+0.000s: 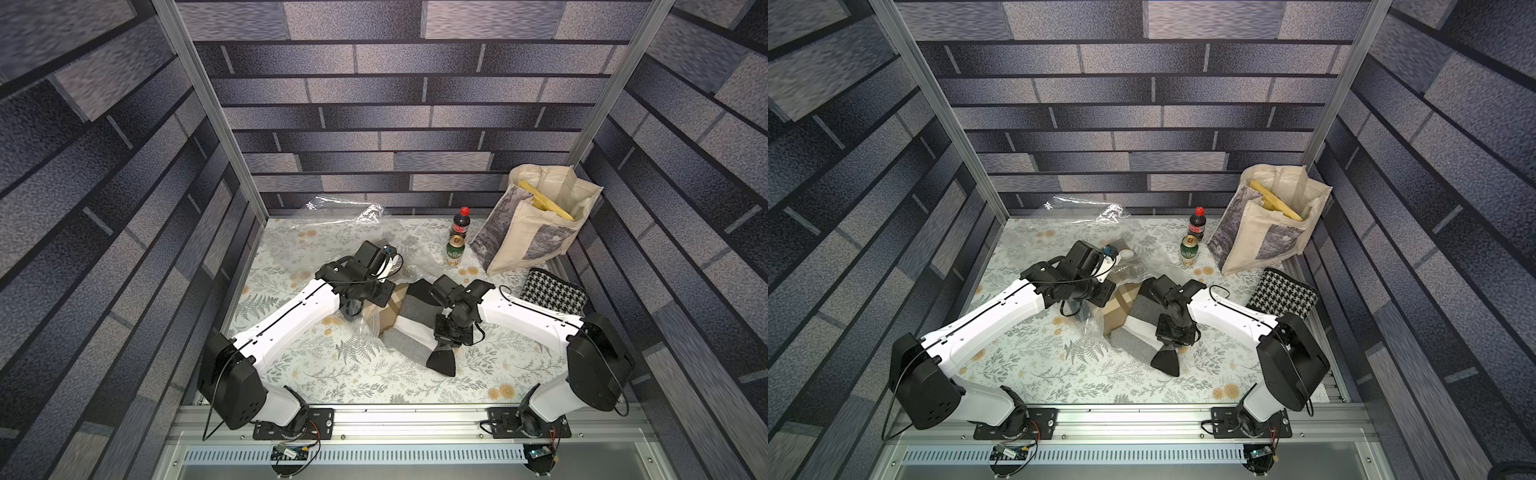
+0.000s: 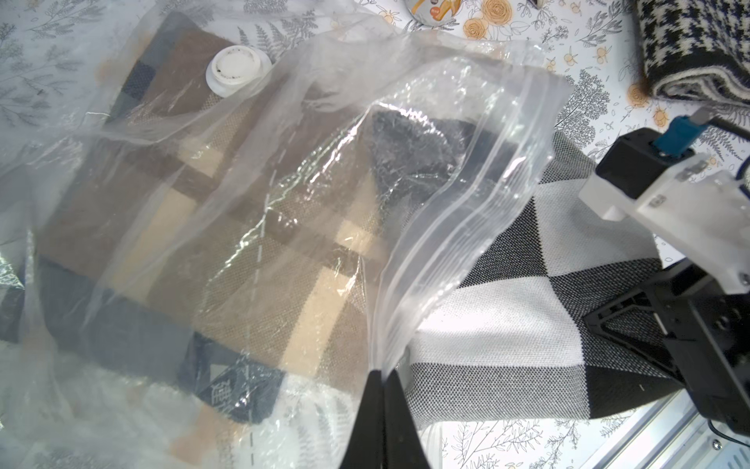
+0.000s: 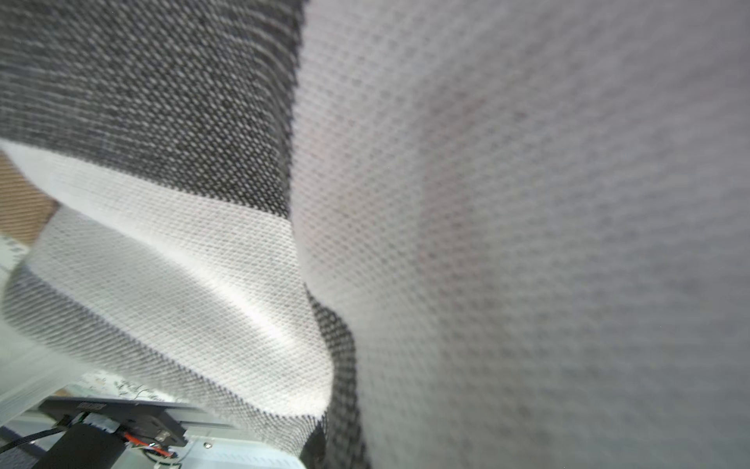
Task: Take the scarf out of the vacuum bag
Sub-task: Take out the scarf from the vacuum bag.
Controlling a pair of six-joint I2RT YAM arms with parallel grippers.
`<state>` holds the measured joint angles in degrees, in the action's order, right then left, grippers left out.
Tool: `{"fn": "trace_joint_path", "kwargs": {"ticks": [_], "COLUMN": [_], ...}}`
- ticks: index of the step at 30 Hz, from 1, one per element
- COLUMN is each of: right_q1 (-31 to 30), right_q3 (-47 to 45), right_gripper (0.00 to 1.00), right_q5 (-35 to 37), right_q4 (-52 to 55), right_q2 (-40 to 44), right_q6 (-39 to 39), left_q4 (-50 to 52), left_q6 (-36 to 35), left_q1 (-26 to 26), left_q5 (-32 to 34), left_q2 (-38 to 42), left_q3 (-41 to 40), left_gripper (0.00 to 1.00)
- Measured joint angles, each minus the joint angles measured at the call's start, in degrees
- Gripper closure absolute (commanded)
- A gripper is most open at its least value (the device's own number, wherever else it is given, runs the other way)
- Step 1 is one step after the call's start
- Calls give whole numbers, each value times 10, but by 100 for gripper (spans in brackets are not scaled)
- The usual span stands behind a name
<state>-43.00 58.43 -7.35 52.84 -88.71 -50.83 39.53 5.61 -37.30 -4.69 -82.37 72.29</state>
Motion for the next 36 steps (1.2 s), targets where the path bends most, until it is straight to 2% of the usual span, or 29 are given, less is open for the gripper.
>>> {"fn": "trace_joint_path", "kwargs": {"ticks": [5,12,25,36], "right_q1": [35,103,212,321], "right_q3": [-55,-109,-154,-168], "right_gripper": [100,100,100,100], "right_q5": [8,16,15,33], "right_q4": [1,14,26,55], "right_q2": [9,64,73,127], "right_q6": [13,28,45,85], "left_q4": [0,0,8,6], "left_q6": [0,0,9,24], "left_q1": [0,0,13,37], "left_q5": [1,3,23,49], "left_q2": [0,0,0,11], "left_q3": [0,1,2,1], "left_gripper": [100,100,100,100]}}
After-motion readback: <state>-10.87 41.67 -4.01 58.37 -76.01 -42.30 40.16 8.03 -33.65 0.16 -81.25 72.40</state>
